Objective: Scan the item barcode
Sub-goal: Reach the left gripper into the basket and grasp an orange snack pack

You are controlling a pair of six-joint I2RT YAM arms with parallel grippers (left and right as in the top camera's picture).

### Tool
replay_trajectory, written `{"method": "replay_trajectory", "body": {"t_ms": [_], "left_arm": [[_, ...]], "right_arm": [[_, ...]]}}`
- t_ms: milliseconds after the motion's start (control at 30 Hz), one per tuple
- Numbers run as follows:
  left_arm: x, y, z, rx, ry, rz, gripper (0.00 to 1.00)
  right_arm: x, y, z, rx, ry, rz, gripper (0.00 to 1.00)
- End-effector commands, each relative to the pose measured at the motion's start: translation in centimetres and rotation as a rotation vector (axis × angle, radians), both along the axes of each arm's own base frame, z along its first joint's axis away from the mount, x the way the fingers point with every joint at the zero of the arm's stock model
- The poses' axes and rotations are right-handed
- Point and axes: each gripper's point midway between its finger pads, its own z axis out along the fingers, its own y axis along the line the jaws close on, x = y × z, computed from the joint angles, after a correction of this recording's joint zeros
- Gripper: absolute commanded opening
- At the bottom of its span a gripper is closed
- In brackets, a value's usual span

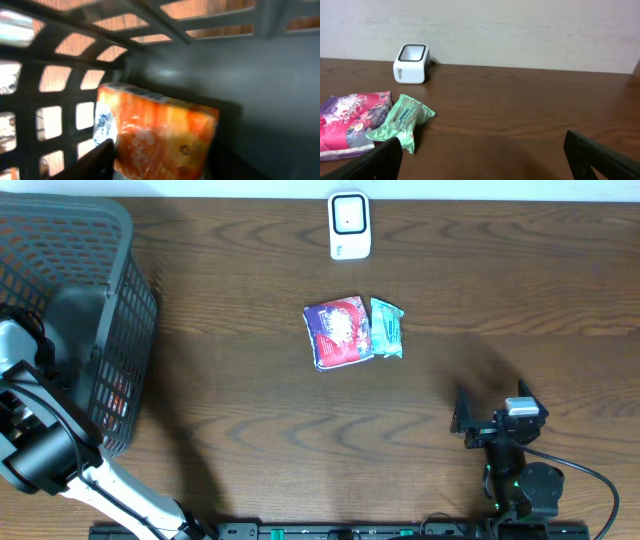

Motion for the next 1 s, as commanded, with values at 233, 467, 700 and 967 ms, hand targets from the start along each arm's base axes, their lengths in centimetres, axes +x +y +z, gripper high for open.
{"method": "replay_trajectory", "body": {"t_ms": [233,467,700,967], "left_arm": [[0.6,-1.1,-1.0,-0.100,-0.034,-0.031,0.07],[1.2,-3.5,0.1,-0.206,-0.120,-0.020,0.07],[2.5,-3.4,8.1,-0.074,-0.332,-0.056,0.07],[7.8,-7.7,24.0,0.062,-0.966,-0.306,0.07]], "right_arm": [[0.0,-0.3,0.0,-0.016,-0.001,-0.010,0.99],[0.0,-0.3,0.0,-0.016,-0.001,-0.010,0.99],[0.0,-0.3,0.0,-0.016,-0.001,-0.010,0.99],[0.0,-0.3,0.0,-0.016,-0.001,-0.010,0.99]]}}
